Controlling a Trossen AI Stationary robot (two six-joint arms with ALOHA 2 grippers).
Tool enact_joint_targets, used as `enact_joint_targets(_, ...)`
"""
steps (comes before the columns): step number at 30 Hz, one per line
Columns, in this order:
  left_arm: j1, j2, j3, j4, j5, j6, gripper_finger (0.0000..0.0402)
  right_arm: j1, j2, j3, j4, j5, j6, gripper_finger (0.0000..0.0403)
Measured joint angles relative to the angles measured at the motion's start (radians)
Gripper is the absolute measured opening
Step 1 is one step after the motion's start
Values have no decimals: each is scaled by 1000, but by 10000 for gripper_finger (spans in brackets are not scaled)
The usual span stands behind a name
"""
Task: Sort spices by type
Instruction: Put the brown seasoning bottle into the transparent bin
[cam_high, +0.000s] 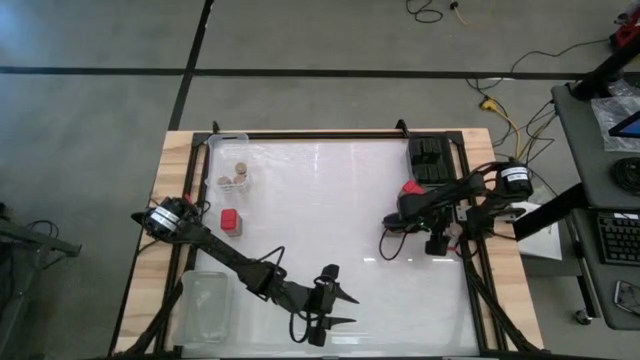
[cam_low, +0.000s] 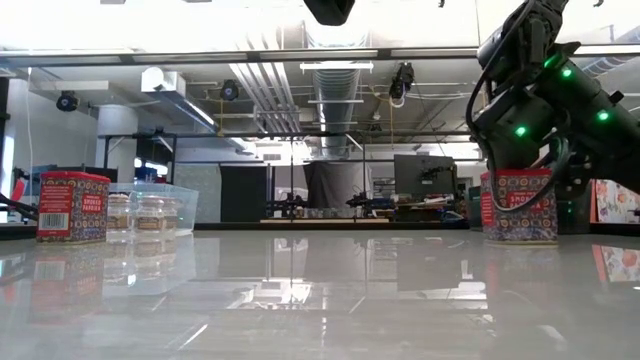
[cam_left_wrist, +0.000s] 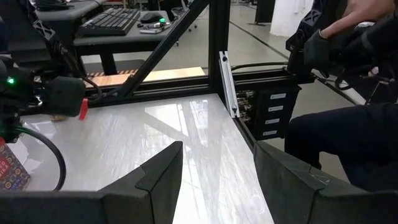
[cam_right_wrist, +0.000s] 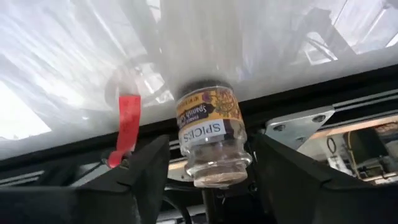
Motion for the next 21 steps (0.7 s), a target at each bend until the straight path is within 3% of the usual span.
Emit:
enact_joint_targets(14, 0, 0, 0, -3, 0, 0, 182, 62, -61, 54, 15, -116, 112, 313)
enact_joint_targets(21, 0, 0, 0, -3, 1, 0, 182, 73, -92, 59, -51, -33, 430, 329)
